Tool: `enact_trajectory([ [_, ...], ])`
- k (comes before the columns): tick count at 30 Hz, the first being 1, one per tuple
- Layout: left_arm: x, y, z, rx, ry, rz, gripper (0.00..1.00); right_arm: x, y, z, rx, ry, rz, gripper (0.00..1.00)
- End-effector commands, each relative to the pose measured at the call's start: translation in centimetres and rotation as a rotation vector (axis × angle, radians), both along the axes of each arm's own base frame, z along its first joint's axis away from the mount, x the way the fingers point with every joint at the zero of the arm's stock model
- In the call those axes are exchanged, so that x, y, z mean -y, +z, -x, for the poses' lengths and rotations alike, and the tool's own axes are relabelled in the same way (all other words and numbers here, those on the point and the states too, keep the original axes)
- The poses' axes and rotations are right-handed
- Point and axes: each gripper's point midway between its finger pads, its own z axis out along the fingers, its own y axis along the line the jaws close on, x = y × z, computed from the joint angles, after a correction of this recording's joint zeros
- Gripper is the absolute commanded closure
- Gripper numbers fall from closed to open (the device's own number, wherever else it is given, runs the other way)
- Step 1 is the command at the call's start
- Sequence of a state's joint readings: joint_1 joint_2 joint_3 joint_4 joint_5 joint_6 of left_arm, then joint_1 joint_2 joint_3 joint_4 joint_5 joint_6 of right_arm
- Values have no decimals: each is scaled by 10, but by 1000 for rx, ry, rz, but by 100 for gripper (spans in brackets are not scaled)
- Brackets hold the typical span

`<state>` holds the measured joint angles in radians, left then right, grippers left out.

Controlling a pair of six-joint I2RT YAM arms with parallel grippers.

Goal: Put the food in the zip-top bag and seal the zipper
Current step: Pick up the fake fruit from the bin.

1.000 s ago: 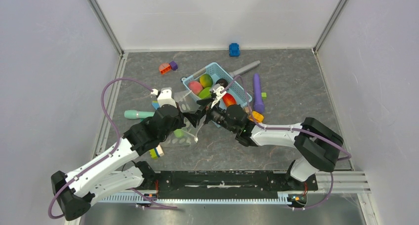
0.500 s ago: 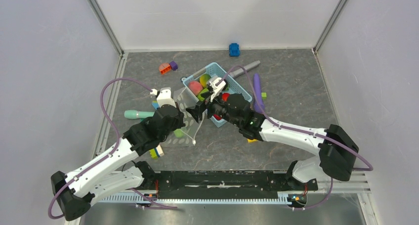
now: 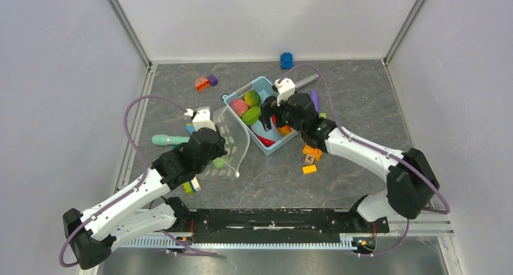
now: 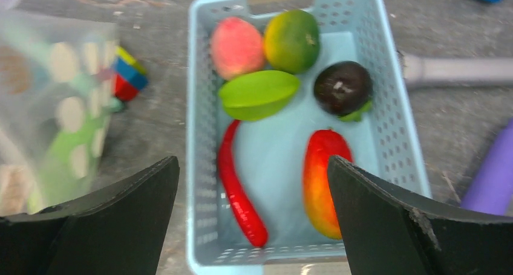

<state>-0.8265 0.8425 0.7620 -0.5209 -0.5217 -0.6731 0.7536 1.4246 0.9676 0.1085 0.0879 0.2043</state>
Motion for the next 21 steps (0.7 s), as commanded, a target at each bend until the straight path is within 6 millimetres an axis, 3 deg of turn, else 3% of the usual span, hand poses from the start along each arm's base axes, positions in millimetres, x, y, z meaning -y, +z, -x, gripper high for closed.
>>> enact_trajectory([
  [1, 1, 8, -7, 38, 11, 2, 98, 16, -21, -28, -93, -60, 125, 2],
  [10, 0, 7, -8, 38, 12, -4, 98, 39, -67, -67, -158, -174, 355, 2],
  [21, 0, 6, -8, 36, 13, -8, 98, 46, -112, -77, -231, -188, 430, 4],
])
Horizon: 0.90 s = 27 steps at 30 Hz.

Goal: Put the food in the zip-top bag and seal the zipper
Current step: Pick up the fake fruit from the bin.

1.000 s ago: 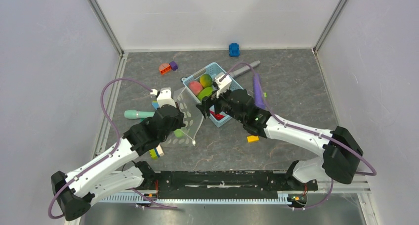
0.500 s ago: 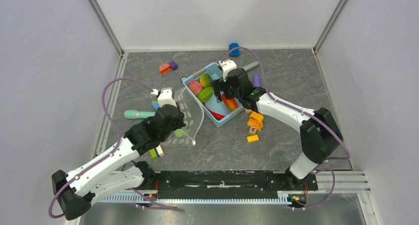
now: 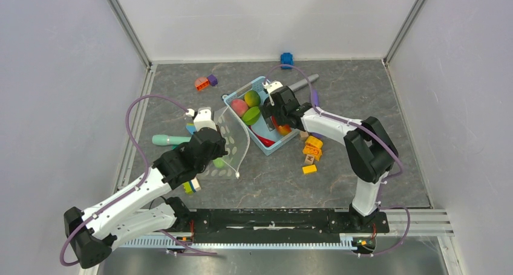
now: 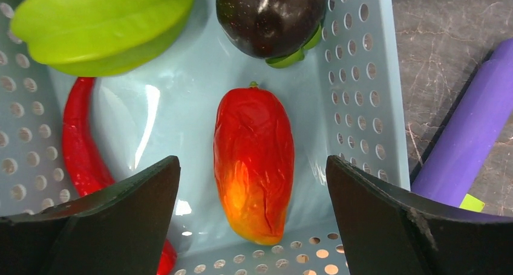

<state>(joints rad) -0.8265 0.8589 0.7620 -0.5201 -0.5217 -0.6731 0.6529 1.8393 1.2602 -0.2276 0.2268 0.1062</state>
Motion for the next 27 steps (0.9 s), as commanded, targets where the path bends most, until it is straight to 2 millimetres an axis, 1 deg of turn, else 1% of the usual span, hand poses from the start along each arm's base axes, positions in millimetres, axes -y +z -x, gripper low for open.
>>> enact_trajectory([
  [1, 0, 10, -7, 47, 13, 4, 98, 1, 3, -16, 23, -21, 12, 5],
  [5, 0, 10, -7, 46, 14, 6, 98, 3, -12, -18, -9, -14, 25, 10],
  [12, 0, 9, -7, 45, 15, 6, 98, 4, -28, -19, -38, -10, 44, 17],
  [19, 0, 10, -7, 45, 12, 7, 98, 1, -33, -20, -47, 0, 39, 26],
  [22, 0, 9, -7, 43, 12, 6, 98, -2, -34, -19, -54, 11, 32, 34],
  [27, 0, 10, -6, 44, 12, 11, 98, -5, -33, -17, -62, 28, 15, 54],
])
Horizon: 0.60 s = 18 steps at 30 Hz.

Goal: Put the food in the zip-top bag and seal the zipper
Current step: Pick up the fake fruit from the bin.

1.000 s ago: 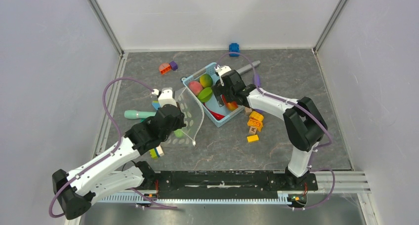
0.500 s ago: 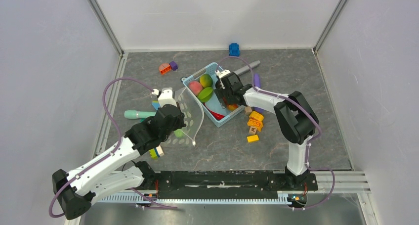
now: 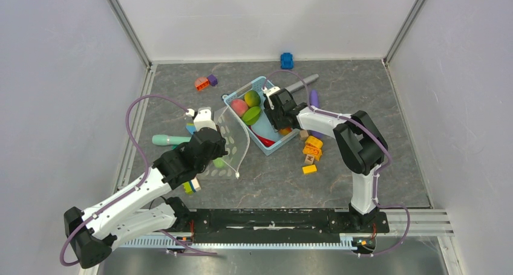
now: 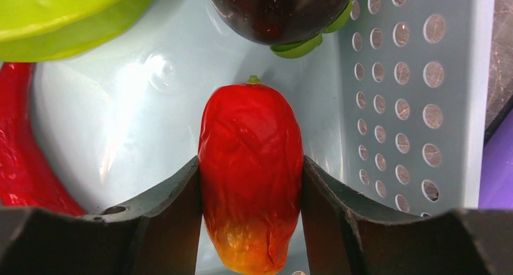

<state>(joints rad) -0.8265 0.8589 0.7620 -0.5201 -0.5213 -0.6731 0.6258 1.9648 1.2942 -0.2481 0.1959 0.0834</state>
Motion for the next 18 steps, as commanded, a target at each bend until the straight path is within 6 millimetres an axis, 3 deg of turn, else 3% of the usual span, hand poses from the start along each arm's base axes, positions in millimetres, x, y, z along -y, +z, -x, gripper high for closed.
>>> enact_trajectory([
  [1, -1, 10, -6, 46, 14, 13, 98, -13, 16, -14, 40, 16, -48, 59],
  [7, 0, 10, -6, 44, 10, 13, 98, -14, 35, -14, 84, 18, -84, 82],
  [15, 0, 11, -5, 45, 6, 19, 98, -19, 88, -4, 208, 54, -227, 89],
  [18, 0, 12, -5, 47, 5, 22, 98, -31, 112, 10, 236, 132, -329, 89],
])
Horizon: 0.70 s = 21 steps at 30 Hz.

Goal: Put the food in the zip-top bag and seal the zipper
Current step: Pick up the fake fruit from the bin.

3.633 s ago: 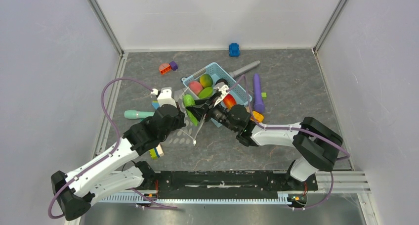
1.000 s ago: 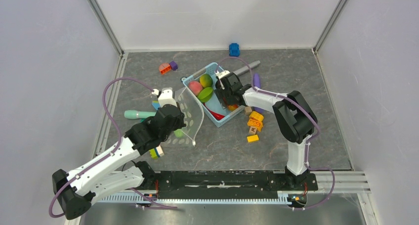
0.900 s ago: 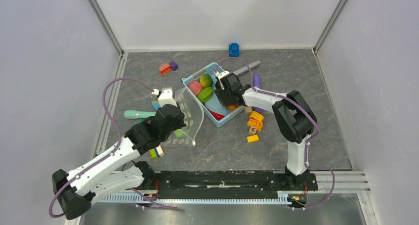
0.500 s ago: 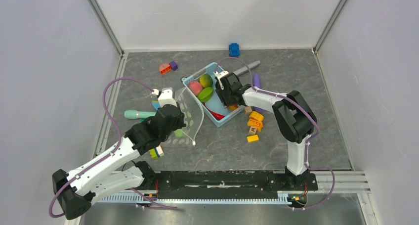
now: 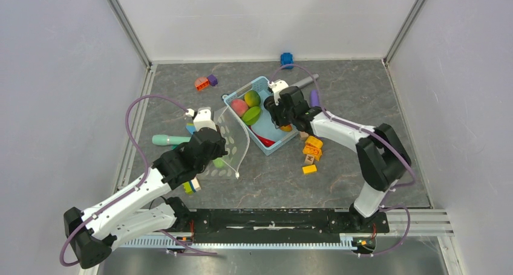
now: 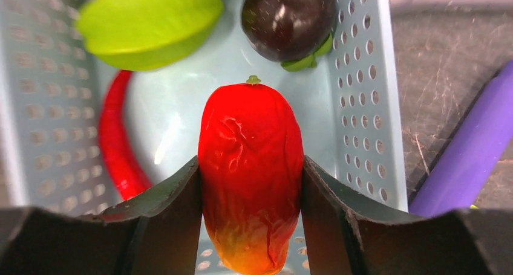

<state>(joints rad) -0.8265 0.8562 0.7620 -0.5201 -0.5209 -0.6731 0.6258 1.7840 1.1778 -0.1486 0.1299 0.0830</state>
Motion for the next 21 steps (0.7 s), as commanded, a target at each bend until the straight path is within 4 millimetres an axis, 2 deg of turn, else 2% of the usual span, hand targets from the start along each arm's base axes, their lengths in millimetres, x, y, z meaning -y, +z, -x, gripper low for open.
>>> enact_trajectory([
  [1, 0, 11, -5, 46, 6, 20, 98, -30, 74, 4, 161, 122, -240, 89],
  [3, 1, 12, -5, 47, 3, 22, 98, -40, 96, 19, 196, 193, -338, 89],
  [10, 2, 10, -5, 44, -3, 26, 98, -63, 149, 73, 236, 414, -593, 90],
  [21, 5, 9, -5, 38, -13, 29, 98, -106, 196, 165, 211, 772, -833, 90],
])
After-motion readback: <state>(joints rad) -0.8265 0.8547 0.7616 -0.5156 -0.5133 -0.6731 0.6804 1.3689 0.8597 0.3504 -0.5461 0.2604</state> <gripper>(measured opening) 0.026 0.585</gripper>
